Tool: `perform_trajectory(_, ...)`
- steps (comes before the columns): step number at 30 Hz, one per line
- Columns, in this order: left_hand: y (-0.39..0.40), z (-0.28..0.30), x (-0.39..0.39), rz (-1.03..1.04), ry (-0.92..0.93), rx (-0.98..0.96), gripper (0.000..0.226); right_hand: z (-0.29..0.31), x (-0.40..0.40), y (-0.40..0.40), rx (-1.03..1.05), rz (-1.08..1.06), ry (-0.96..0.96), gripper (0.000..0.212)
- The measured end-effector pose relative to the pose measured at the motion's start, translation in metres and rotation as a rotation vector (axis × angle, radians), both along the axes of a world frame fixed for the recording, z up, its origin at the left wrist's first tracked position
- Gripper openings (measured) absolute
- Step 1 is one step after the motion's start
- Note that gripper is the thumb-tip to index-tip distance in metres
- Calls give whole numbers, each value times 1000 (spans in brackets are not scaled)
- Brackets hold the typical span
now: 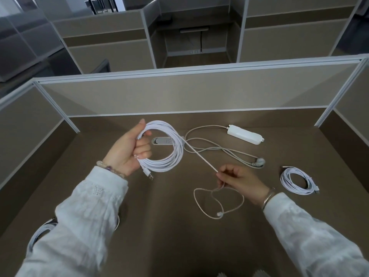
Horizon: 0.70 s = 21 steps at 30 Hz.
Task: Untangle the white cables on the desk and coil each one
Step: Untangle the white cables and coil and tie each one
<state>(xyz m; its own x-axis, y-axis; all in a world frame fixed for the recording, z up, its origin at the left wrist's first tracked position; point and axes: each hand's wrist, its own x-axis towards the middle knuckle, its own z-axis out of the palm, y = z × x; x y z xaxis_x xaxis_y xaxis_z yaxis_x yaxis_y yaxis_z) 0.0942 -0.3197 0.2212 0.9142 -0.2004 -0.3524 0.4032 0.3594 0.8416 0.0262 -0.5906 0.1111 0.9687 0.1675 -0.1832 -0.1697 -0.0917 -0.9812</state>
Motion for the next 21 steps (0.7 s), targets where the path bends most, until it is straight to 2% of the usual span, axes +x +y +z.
perform_trajectory(5, 5, -1, 4, 75, -38, -38, 40, -13, 4, 0, -205, 38, -44, 12)
perform_trajectory(8, 10, 7, 8, 138, -56, -102, 38, -24, 5, 0, -403, 174, -2, 19)
perform_trajectory(11, 16, 15, 12, 203, -100, -148, 39, -22, 0, 3, -478, 258, 14, 20)
perform_trajectory(17, 18, 5, 15, 341, -172, -32, 40, 1, -11, 24, -555, -2, -151, 6)
perform_trajectory(21, 10, -4, 12, 360, -219, 97, 41, 22, -19, 41, -720, 44, -267, 7)
